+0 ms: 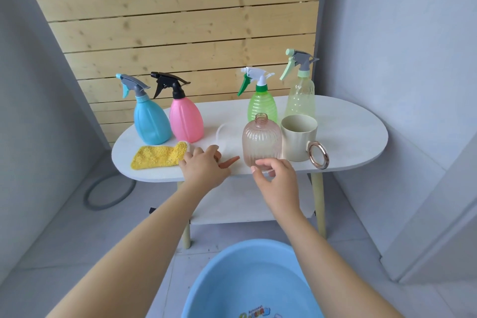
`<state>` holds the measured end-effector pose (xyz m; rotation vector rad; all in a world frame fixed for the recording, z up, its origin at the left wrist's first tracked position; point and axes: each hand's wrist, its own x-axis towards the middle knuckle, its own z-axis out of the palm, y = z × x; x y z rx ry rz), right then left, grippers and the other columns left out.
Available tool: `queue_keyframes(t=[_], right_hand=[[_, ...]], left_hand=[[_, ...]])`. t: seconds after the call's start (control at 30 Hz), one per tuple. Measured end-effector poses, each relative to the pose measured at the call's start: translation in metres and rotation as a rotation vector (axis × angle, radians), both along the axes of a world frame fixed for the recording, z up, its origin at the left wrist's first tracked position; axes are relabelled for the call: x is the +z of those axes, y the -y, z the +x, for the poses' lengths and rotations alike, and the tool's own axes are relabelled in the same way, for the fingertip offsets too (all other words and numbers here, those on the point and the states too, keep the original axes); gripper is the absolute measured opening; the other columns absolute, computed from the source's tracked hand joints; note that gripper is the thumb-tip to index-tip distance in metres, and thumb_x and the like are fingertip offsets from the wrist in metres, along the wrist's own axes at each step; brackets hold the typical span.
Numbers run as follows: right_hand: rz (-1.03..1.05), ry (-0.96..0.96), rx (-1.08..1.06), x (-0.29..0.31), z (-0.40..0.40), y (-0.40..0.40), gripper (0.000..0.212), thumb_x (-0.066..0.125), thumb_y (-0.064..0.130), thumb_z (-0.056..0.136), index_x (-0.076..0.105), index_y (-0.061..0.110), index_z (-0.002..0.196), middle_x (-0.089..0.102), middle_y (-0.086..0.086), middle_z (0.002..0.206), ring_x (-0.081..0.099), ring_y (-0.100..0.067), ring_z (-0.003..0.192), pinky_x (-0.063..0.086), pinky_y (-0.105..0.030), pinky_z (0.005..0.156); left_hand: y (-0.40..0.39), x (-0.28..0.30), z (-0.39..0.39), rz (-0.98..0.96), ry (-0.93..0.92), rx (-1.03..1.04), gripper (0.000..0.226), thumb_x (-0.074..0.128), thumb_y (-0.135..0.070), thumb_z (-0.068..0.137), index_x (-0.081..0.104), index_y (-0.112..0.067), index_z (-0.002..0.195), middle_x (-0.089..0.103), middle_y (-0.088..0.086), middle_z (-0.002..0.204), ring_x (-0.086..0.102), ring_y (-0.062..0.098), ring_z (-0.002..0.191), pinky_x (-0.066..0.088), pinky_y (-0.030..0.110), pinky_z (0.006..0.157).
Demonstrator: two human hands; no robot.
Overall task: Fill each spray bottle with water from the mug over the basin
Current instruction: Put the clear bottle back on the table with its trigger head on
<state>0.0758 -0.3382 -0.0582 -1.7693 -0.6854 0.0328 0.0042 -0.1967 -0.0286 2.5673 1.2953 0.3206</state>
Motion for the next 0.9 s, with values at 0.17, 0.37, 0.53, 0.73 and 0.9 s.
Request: queue_keyframes(t=[0.17,0.37,0.53,0.73,0.9], right_hand=[[-0.006,-0.069,0.145,0.006,-0.001,0.001,0.016,0.065,0.019,0.087,0.067,0.021,0.103,0.057,0.016,0.094,0.052,0.003,0.077,0.037,-0.004,0.07],[-0.102,-0.023,0.389,0.025,-0.006,0.007,0.036,0.061,0.021,0.091,0.056,0.036,0.123,0.057,0.012,0.122,0.054,-0.005,0.109,0.04,-0.018,0.089],[-0.089,0.101,0.507,0.043,-0.011,0.013,0.054,0.069,0.02,0.086,0.048,0.026,0.136,0.05,0.019,0.13,0.043,0.002,0.123,0.03,-0.012,0.103],[-0.046,0.038,0.508,0.076,-0.019,0.018,0.047,0.07,0.024,0.084,0.054,0.03,0.128,0.062,0.015,0.113,0.059,-0.013,0.1,0.041,-0.004,0.08],[0.044,0.04,0.528,0.109,-0.012,0.024,0.027,0.063,0.023,0.09,0.057,0.048,0.101,0.064,0.017,0.097,0.06,-0.004,0.09,0.044,-0.009,0.077]], left_hand=[[0.005,0.006,-0.018,-0.169,0.254,-0.064,0.055,0.067,-0.033,0.073,0.049,-0.023,0.125,0.066,-0.011,0.094,0.049,0.018,0.107,0.04,0.031,0.092],[0.024,0.06,-0.048,-0.975,0.425,-0.146,0.03,0.057,-0.045,0.088,0.062,-0.016,0.096,0.061,0.001,0.074,0.061,0.017,0.077,0.043,0.034,0.084],[0.032,0.091,-0.054,-1.25,0.508,-0.074,0.033,0.056,-0.044,0.09,0.065,-0.014,0.079,0.067,0.012,0.085,0.064,0.029,0.086,0.045,0.034,0.082],[0.037,0.112,-0.058,-1.296,0.462,-0.058,0.039,0.047,-0.052,0.091,0.061,-0.015,0.093,0.07,0.009,0.099,0.066,0.025,0.092,0.044,0.036,0.086],[0.045,0.128,-0.052,-1.236,0.488,-0.07,0.053,0.036,-0.059,0.093,0.066,-0.019,0.11,0.072,0.004,0.095,0.067,0.023,0.094,0.046,0.034,0.08]])
